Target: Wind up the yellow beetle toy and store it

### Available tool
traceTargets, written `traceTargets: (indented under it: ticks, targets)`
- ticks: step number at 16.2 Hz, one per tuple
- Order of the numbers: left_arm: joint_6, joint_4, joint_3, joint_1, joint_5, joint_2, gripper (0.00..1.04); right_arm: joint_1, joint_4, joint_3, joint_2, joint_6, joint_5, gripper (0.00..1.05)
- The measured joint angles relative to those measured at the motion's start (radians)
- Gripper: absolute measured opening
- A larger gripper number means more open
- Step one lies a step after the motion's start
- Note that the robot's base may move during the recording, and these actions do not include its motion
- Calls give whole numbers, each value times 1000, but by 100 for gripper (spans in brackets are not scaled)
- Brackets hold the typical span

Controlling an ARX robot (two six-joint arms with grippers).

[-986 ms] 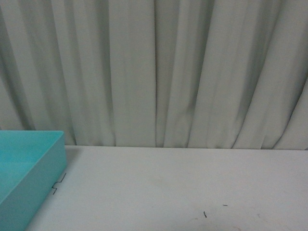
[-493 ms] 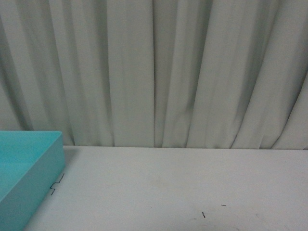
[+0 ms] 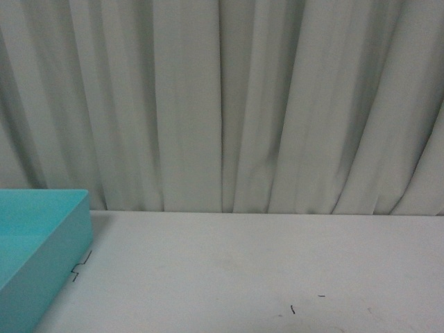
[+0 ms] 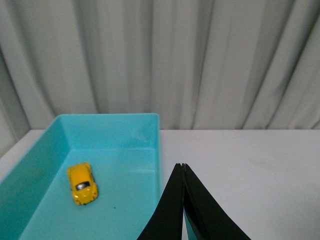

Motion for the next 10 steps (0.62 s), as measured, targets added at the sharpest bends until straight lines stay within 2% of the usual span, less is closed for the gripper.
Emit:
traceTargets:
  ticks: [10]
  targets:
    - [-2,0,0,9,-15,0,3,0,-1,0,0,0,0,98]
